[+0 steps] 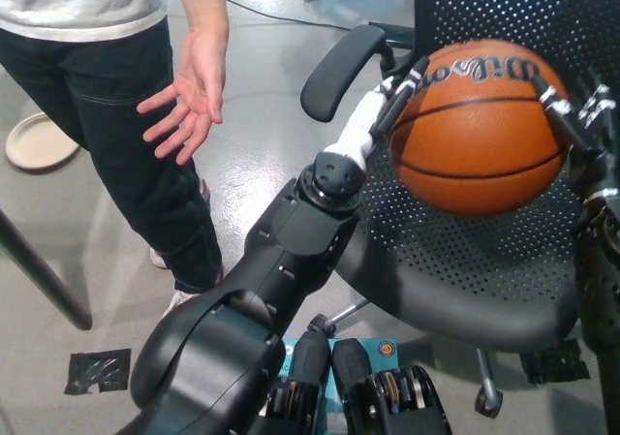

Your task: The robot grabs the basketball from a person using both hands and then drops it on the black chair in the front

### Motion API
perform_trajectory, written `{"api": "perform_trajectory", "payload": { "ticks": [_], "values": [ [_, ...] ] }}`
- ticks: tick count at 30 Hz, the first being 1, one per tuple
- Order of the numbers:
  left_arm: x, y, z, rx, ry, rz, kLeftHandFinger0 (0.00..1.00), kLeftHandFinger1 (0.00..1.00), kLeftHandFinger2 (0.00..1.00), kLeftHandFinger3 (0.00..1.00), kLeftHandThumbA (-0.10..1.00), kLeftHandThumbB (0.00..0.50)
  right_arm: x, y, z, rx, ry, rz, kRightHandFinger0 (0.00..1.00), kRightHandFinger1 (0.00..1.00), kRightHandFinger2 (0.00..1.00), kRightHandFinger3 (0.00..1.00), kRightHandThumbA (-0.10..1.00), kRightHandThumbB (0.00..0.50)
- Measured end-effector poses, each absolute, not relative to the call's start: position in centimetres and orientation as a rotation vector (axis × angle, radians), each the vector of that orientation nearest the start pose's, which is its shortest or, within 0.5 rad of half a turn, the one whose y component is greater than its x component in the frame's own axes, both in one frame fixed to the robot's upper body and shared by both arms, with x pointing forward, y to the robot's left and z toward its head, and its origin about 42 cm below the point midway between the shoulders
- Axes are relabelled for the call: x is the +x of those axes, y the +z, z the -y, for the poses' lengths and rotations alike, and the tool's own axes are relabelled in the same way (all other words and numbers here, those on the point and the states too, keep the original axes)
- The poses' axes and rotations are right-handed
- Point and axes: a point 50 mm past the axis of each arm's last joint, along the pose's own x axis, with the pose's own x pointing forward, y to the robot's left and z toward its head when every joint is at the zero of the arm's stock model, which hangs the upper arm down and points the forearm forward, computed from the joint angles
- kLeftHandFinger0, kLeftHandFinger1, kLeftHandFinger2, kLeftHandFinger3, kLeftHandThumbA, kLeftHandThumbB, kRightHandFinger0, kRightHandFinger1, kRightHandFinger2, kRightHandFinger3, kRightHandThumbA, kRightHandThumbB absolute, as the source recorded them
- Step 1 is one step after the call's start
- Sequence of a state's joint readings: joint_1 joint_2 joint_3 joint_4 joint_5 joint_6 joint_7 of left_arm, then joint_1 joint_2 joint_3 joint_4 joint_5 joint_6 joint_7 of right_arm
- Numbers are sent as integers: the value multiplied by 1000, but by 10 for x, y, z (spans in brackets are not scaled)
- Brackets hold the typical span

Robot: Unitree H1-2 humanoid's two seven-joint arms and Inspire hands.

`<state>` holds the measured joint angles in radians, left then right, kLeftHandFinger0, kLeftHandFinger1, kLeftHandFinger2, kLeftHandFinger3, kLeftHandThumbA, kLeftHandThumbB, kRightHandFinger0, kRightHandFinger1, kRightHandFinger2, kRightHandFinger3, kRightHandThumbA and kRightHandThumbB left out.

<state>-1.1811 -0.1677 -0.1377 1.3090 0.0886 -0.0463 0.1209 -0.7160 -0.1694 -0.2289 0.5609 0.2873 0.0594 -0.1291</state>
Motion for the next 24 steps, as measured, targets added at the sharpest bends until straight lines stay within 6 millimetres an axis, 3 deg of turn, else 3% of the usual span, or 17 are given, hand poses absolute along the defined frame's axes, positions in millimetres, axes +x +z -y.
{"api": "perform_trajectory", "payload": {
  "ticks": [1, 3, 8, 10, 12, 15, 18, 20, 24],
  "values": [
    [534, 238, 0, 328, -331, -64, 1000, 1000, 1000, 1000, 1000, 421, 499, 227, 280, 243, -207, 114, 1000, 1000, 1000, 1000, 1000, 321],
    [535, 240, -2, 327, -334, -58, 1000, 1000, 1000, 1000, 1000, 416, 501, 234, 286, 257, -222, 139, 1000, 1000, 1000, 1000, 1000, 365],
    [542, 266, 1, 328, -382, 8, 1000, 1000, 1000, 1000, 1000, 442, 509, 265, 302, 285, -248, 239, 1000, 1000, 1000, 1000, 1000, 345],
    [545, 278, 3, 328, -392, 39, 1000, 1000, 1000, 1000, 1000, 428, 509, 277, 307, 274, -249, 275, 1000, 1000, 1000, 1000, 1000, 359],
    [549, 293, 1, 329, -401, 78, 1000, 1000, 1000, 1000, 1000, 443, 506, 292, 318, 244, -258, 332, 1000, 1000, 1000, 1000, 1000, 425],
    [558, 310, -14, 343, -389, 111, 1000, 1000, 1000, 1000, 1000, 443, 499, 319, 336, 196, -271, 421, 1000, 1000, 1000, 1000, 1000, 453],
    [563, 319, -26, 349, -377, 138, 1000, 1000, 1000, 1000, 1000, 424, 490, 343, 344, 152, -274, 497, 1000, 1000, 1000, 1000, 1000, 432],
    [565, 322, -31, 350, -379, 148, 1000, 1000, 1000, 1000, 1000, 439, 486, 352, 346, 132, -270, 529, 1000, 1000, 1000, 1000, 1000, 392],
    [565, 328, -31, 349, -391, 168, 1000, 1000, 1000, 1000, 1000, 447, 483, 361, 340, 110, -254, 557, 1000, 1000, 1000, 1000, 1000, 378]
  ]
}}
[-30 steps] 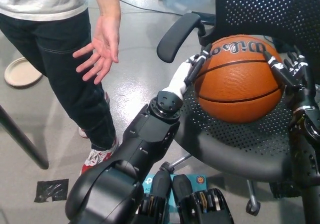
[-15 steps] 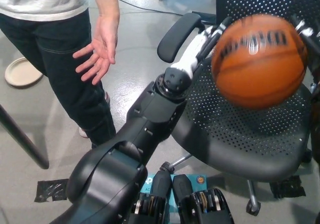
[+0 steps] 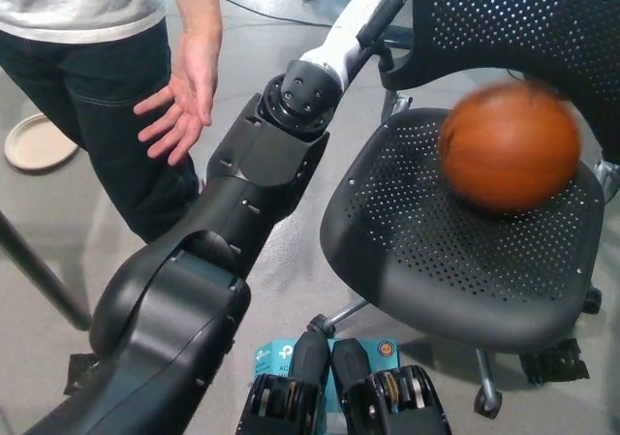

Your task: The robot grabs the basketball from a person using both hands and then drops it on the black chair in the front

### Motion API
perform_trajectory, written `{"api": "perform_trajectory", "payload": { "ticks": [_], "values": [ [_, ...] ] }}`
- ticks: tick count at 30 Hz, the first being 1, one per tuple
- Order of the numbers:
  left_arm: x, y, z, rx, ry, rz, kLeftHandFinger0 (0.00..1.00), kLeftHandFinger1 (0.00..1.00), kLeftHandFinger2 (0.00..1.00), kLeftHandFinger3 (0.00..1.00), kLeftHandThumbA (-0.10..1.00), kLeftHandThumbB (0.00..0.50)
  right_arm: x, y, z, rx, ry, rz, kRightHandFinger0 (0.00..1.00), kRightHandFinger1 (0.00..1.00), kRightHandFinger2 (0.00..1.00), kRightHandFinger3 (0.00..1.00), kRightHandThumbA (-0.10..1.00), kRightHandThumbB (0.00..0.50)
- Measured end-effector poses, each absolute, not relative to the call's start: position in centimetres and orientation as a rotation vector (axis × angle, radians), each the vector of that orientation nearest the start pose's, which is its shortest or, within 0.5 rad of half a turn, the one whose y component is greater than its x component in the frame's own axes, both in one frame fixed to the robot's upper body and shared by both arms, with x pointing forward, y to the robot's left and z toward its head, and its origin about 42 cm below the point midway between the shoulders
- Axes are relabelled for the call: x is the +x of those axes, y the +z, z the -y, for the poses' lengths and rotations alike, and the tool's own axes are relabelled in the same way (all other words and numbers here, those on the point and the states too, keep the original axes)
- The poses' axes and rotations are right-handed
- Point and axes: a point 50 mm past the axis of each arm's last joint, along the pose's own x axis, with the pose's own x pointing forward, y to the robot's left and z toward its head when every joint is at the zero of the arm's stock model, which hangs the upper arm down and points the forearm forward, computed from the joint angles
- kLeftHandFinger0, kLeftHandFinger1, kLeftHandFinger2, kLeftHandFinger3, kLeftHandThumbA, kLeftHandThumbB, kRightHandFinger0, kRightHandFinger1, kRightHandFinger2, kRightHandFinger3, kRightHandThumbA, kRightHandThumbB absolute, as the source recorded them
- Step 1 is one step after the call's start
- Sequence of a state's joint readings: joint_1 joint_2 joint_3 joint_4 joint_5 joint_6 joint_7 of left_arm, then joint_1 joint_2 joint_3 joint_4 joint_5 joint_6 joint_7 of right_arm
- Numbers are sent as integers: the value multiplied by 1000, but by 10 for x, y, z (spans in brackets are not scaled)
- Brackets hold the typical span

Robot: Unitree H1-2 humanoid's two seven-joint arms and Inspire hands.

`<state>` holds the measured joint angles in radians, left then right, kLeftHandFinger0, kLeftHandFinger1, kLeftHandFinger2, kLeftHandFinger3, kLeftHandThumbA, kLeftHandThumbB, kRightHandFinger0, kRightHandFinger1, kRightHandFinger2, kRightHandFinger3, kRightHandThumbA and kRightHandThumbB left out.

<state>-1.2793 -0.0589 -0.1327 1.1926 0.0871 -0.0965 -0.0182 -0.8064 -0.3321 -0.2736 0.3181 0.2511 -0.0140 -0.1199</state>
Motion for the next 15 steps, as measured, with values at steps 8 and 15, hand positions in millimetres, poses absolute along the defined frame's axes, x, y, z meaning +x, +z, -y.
{"api": "perform_trajectory", "payload": {
  "ticks": [8, 15],
  "values": [
    [563, 338, -44, 338, -419, 234, 1000, 1000, 1000, 1000, 1000, 405, 467, 377, 323, 74, -190, 641, 1000, 1000, 1000, 1000, 1000, 323],
    [532, 308, -59, 292, -436, 320, 1000, 1000, 1000, 1000, 982, 205, 439, 349, 311, 37, -157, 622, 1000, 1000, 1000, 1000, 1000, 319]
  ]
}}
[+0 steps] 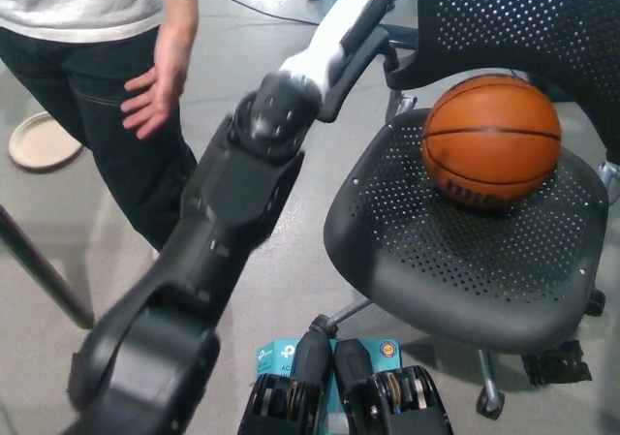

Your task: The robot grabs the basketball from a person using both hands and then drops it on the black chair in the front

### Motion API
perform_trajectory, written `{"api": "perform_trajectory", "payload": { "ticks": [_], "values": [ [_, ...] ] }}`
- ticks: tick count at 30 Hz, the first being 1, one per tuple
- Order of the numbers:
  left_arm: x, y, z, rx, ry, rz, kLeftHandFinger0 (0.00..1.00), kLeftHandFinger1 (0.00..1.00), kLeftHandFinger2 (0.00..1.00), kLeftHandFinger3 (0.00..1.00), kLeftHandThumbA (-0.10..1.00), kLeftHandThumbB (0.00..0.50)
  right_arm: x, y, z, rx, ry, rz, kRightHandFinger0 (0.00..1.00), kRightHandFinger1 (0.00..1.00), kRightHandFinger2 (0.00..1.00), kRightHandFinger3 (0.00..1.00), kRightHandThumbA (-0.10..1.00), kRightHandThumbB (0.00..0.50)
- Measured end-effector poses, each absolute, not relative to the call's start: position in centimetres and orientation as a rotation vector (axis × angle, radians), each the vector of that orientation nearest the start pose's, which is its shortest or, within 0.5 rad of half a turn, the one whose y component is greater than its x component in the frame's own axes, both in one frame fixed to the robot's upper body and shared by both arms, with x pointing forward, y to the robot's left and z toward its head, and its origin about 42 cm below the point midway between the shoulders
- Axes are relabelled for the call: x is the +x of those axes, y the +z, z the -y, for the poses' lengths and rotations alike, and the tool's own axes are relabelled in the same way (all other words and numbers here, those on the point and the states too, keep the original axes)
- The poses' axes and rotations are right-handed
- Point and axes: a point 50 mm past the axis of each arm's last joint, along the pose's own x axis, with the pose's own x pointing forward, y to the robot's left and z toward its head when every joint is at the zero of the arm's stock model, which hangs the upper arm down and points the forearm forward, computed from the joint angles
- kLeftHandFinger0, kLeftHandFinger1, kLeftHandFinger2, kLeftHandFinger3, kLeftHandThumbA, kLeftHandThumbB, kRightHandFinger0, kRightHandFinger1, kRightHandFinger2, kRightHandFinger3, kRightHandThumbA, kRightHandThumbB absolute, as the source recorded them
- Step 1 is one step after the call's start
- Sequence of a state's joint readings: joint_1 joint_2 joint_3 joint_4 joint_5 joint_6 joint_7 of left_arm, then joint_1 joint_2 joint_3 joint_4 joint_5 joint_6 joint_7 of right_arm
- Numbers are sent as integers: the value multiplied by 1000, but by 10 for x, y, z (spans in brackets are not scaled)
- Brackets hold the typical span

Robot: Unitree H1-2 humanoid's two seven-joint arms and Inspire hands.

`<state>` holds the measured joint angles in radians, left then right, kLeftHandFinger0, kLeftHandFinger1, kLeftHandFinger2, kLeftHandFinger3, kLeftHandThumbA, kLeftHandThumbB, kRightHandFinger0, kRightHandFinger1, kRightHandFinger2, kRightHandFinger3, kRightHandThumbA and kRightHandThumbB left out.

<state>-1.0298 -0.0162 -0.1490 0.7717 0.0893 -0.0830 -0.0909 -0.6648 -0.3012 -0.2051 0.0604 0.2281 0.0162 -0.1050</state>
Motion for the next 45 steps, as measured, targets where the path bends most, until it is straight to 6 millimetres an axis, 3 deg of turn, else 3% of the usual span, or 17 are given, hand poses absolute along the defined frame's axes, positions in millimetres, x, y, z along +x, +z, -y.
{"api": "perform_trajectory", "payload": {
  "ticks": [2, 3, 4, 6, 11, 14, 17, 20, 21, 22, 26, 29, 34, 36, 38, 40, 45],
  "values": [
    [519, 293, -65, 279, -436, 332, 1000, 1000, 1000, 1000, 710, 142, 428, 332, 306, 27, -145, 598, 1000, 1000, 1000, 1000, 1000, 309],
    [512, 286, -68, 275, -434, 335, 1000, 1000, 1000, 1000, 626, 127, 423, 323, 303, 22, -138, 583, 1000, 1000, 1000, 1000, 1000, 303],
    [505, 276, -72, 274, -432, 334, 1000, 1000, 1000, 1000, 626, 119, 417, 315, 300, 17, -131, 572, 1000, 1000, 1000, 1000, 1000, 302],
    [489, 260, -81, 276, -426, 341, 1000, 1000, 1000, 946, 430, 122, 404, 296, 293, 9, -115, 540, 1000, 1000, 1000, 1000, 1000, 233],
    [444, 220, -112, 322, -397, 347, 970, 1000, 1000, 923, 324, 119, 362, 243, 274, -19, -73, 439, 1000, 1000, 1000, 1000, 1000, 225],
    [414, 198, -136, 360, -370, 340, 967, 995, 1000, 928, 336, 122, 334, 212, 264, -34, -50, 363, 1000, 1000, 1000, 1000, 1000, 228],
    [375, 174, -164, 403, -337, 319, 991, 1000, 1000, 1000, 667, 90, 302, 182, 254, -53, -19, 285, 1000, 1000, 1000, 1000, 1000, 196],
    [328, 153, -191, 443, -299, 292, 989, 1000, 1000, 1000, 711, 89, 267, 156, 243, -79, 16, 219, 1000, 1000, 1000, 1000, 1000, 191],
    [312, 146, -199, 458, -286, 280, 993, 1000, 1000, 1000, 833, 90, 256, 148, 240, -88, 28, 200, 1000, 1000, 1000, 1000, 1000, 231],
    [292, 140, -209, 478, -266, 270, 971, 999, 1000, 1000, 909, 96, 241, 140, 235, -98, 46, 178, 1000, 1000, 1000, 1000, 1000, 222],
    [246, 117, -236, 569, -212, 223, 971, 999, 1000, 1000, 955, 99, 211, 118, 223, -136, 98, 139, 1000, 1000, 1000, 1000, 1000, 224],
    [234, 111, -243, 627, -199, 232, 966, 983, 987, 1000, 942, 91, 203, 112, 216, -157, 128, 149, 1000, 1000, 1000, 1000, 1000, 220],
    [230, 91, -251, 716, -194, 225, 943, 963, 971, 1000, 966, 91, 203, 80, 211, -184, 157, 100, 1000, 1000, 1000, 1000, 1000, 224],
    [229, 85, -253, 740, -190, 228, 937, 946, 953, 1000, 1000, 131, 202, 73, 211, -194, 166, 94, 1000, 1000, 1000, 1000, 1000, 176],
    [228, 75, -256, 737, -180, 212, 959, 968, 971, 1000, 1000, 152, 203, 67, 210, -191, 168, 95, 1000, 1000, 1000, 1000, 1000, 175],
    [225, 59, -262, 720, -166, 172, 1000, 1000, 1000, 1000, 925, 113, 204, 60, 208, -182, 170, 98, 1000, 1000, 1000, 1000, 1000, 195],
    [219, 42, -269, 650, -131, 127, 1000, 1000, 1000, 1000, 878, 103, 205, 54, 209, -172, 174, 117, 1000, 1000, 1000, 1000, 1000, 210]
  ]
}}
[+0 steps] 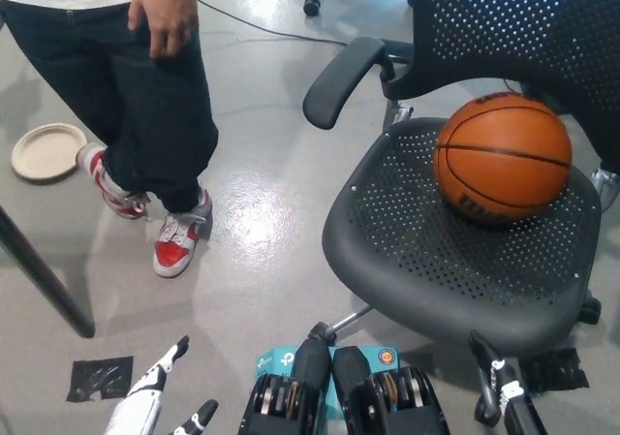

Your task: The robot grabs the basketball from a person using both hands and then drops it on the black chair in the front

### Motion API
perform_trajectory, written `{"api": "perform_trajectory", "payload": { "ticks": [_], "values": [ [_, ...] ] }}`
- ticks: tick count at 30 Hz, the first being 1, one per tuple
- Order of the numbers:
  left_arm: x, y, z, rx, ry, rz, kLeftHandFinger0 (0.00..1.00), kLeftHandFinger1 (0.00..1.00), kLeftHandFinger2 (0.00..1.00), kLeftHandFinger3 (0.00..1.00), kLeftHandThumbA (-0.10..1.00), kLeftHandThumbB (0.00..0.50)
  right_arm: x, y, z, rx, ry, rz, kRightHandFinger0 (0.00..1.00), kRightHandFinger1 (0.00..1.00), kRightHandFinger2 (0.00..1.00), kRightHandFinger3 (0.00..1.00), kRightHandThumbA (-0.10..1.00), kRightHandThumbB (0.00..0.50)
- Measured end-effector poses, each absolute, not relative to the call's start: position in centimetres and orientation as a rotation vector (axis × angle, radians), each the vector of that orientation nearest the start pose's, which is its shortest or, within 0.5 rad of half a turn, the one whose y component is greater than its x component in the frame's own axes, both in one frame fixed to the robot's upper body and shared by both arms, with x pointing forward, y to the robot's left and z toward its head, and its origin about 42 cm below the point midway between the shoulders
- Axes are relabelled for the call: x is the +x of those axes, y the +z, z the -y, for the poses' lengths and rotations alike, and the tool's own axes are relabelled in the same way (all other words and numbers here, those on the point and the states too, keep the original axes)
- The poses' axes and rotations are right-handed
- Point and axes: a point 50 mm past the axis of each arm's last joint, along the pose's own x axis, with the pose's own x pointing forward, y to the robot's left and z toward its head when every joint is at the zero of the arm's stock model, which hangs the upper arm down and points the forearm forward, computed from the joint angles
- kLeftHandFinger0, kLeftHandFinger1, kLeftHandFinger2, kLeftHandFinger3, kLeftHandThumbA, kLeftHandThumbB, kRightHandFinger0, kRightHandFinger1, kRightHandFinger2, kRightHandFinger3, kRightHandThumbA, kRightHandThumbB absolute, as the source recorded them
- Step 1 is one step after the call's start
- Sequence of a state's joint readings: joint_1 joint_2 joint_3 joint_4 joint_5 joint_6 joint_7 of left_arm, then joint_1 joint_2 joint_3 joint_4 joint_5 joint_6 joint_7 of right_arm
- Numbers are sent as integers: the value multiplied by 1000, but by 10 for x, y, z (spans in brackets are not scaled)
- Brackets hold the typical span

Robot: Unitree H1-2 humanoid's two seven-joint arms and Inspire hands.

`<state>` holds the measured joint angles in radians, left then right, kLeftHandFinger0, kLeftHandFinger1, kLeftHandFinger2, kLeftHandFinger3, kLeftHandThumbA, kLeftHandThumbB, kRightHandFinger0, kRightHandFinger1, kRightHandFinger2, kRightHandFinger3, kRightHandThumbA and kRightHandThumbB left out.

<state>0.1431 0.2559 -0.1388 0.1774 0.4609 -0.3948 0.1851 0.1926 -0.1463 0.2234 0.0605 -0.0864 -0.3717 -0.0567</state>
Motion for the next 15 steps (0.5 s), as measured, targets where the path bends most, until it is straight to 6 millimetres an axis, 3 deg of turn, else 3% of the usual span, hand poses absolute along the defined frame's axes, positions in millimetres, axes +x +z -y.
{"api": "perform_trajectory", "payload": {
  "ticks": [4, 9, 15],
  "values": [
    [219, 43, -272, 597, -108, 137, 1000, 1000, 1000, 1000, 851, 95, 208, 52, 210, -173, 171, 127, 1000, 1000, 1000, 1000, 1000, 189],
    [224, 47, -274, 559, -85, 154, 1000, 1000, 1000, 1000, 900, 111, 211, 52, 213, -174, 165, 129, 1000, 1000, 1000, 1000, 1000, 196],
    [228, 50, -275, 541, -75, 166, 1000, 1000, 1000, 1000, 881, 124, 215, 53, 215, -173, 163, 141, 1000, 1000, 1000, 1000, 1000, 199]
  ]
}}
